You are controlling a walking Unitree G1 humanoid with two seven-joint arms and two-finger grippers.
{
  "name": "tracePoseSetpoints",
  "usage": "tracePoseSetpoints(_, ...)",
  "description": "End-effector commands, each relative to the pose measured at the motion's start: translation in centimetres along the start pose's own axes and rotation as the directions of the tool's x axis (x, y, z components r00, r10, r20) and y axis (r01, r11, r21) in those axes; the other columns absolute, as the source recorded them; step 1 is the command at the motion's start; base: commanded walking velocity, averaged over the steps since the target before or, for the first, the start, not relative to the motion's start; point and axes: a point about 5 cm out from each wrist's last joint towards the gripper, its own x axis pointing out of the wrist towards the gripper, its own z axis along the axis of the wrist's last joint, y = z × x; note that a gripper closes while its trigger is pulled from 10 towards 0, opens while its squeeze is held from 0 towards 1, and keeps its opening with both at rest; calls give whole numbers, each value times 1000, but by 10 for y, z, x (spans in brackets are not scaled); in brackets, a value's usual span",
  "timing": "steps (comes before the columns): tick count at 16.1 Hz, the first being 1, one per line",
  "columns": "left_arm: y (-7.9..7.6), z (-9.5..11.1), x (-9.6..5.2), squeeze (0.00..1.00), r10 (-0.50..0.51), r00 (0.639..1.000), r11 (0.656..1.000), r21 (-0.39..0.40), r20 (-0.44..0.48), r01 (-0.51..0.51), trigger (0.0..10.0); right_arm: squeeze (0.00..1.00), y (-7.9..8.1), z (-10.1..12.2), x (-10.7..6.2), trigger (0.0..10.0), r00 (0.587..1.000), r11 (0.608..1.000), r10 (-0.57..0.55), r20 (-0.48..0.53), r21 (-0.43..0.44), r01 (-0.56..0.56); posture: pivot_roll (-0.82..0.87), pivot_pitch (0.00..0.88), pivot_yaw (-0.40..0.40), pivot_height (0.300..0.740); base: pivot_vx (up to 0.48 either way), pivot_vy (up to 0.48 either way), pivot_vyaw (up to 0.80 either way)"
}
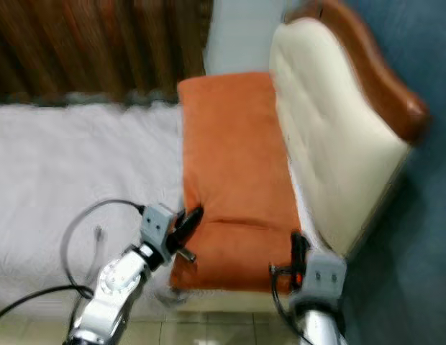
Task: Clean up the room
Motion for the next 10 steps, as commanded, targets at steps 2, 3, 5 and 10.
tracePoseSetpoints(2, 57, -4, -19, 0, 285, 958, 958, 42, -17, -285, 10000, 0, -36, 4, 13, 0, 989, 989, -139, 48, -35, 140, -73, 0, 25, 740, 0, 0, 0)
tracePoseSetpoints(3, 58, 0, -17, 0, 275, 961, 960, 54, -8, -274, 10000, 0, -35, 4, 15, 0, 990, 991, -132, 50, -29, 133, -72, 0, 26, 740, 0, 0, 0)
tracePoseSetpoints(5, 54, 5, -12, 0, 223, 975, 974, 52, -11, -222, 10000, 0, -29, 15, 24, 0, 991, 995, -88, 100, -40, 93, -79, 0, 30, 740, 234, 0, 0)
tracePoseSetpoints(10, 45, 0, 0, 0, 225, 974, 974, -15, -25, -225, 10000, 0, -25, 21, 41, 0, 992, 995, -39, 123, -88, 50, -111, 0, 29, 740, 480, 0, -480)
